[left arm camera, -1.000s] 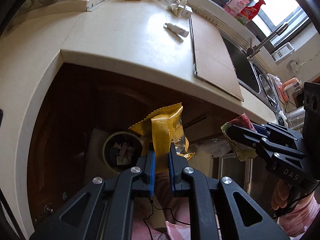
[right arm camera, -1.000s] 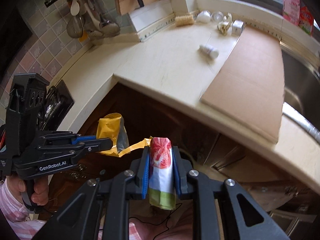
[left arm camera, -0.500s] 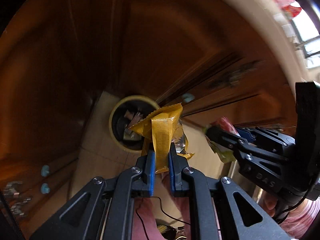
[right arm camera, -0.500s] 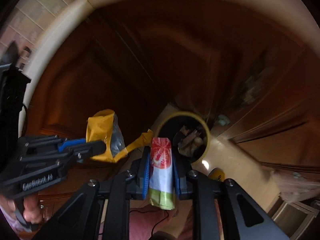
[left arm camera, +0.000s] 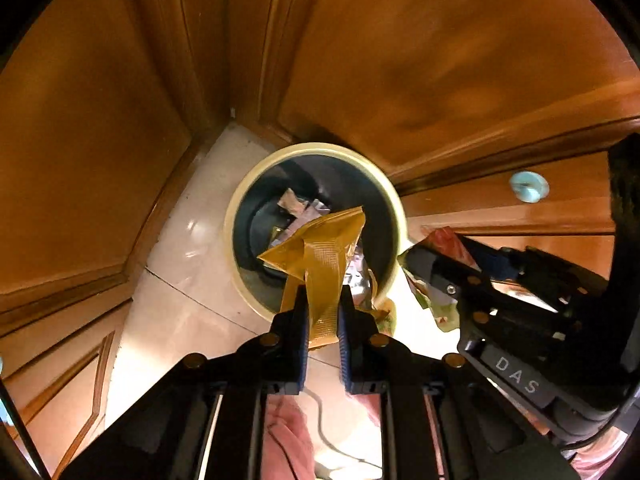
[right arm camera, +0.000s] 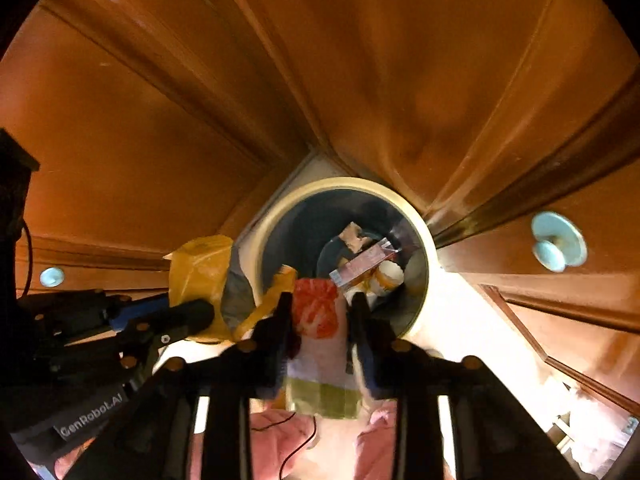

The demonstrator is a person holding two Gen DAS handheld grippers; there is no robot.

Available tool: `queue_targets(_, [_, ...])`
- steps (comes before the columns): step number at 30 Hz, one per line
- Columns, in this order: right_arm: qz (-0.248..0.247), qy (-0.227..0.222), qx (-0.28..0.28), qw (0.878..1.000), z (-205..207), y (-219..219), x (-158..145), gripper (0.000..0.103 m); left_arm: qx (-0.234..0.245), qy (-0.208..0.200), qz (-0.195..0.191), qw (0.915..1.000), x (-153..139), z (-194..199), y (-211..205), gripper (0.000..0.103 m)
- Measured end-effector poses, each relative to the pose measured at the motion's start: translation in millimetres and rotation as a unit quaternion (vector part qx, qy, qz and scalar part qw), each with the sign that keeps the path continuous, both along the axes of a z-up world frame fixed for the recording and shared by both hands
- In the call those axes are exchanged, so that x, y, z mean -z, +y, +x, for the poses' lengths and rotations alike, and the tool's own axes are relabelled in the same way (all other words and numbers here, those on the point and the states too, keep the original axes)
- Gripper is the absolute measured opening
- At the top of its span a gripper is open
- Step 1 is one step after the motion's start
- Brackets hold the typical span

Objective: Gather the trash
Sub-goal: 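Carry wrapper and packet down over the bin and open both grippers, then raise both tools back up toward the counter trash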

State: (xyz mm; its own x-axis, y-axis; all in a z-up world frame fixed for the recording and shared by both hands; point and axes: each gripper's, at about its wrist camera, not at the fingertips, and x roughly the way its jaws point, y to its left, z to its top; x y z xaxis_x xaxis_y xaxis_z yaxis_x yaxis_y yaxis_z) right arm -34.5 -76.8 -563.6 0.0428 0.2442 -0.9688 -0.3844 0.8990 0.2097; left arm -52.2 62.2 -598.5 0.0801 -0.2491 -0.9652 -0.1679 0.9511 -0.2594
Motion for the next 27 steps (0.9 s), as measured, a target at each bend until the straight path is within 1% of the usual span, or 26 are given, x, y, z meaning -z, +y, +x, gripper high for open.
queue_targets(1, [-0.006,-0.004,-0.004,1.000,1,1,6,0.038,0.003,0.001,0.007,1.0000,5,3,0,0.015])
queue_targets(2, [-0.011,-0.004,-0.008,1.000,2,1,11,0.040,0.005,0.003,0.021,0.9998,10,4,-1,0.023])
queue_targets(3, [-0.014,-0.003,-0.012,1.000,3,1,15,0.041,0.008,0.003,0.030,0.9995,13,5,-2,0.035])
queue_targets(4, [-0.018,0.000,-0.015,1.000,3,1,20,0.042,0.010,0.004,0.035,0.9993,17,9,-2,0.043])
queue_targets(5, [-0.019,0.002,-0.015,1.000,3,-4,22,0.042,0.011,0.004,0.043,0.9990,20,9,-1,0.055])
queue_targets(6, [-0.021,0.007,-0.010,1.000,4,-8,24,0.043,0.010,0.003,0.051,0.9986,20,9,-2,0.063])
queue_targets(8, [-0.019,0.018,-0.002,1.000,6,-15,26,0.044,0.008,0.000,0.051,0.9987,20,8,-1,0.068])
queue_targets(9, [-0.018,0.021,0.001,1.000,6,-17,25,0.044,0.005,0.000,0.051,0.9987,18,7,-1,0.070])
queue_targets(13, [-0.015,0.023,0.002,1.000,2,-24,10,0.044,0.005,0.004,0.056,0.9984,9,6,0,0.071])
queue_targets(17, [-0.013,0.023,0.001,1.000,-2,-29,-13,0.044,0.003,0.005,0.061,0.9981,-14,4,-1,0.071])
queue_targets(18, [-0.010,0.024,0.001,1.000,-2,-30,-20,0.044,0.000,0.006,0.061,0.9981,-10,7,-2,0.071])
queue_targets(19, [-0.008,0.024,0.001,1.000,-3,-33,-25,0.044,-0.002,0.005,0.060,0.9982,-18,7,-2,0.071])
queue_targets(22, [-0.003,0.019,0.001,1.000,-8,-36,-55,0.044,0.000,0.001,0.060,0.9982,-44,6,-2,0.071])
queue_targets(27, [0.003,0.002,-0.002,1.000,-15,-47,-112,0.044,0.018,-0.015,0.061,0.9979,-103,1,-6,0.072])
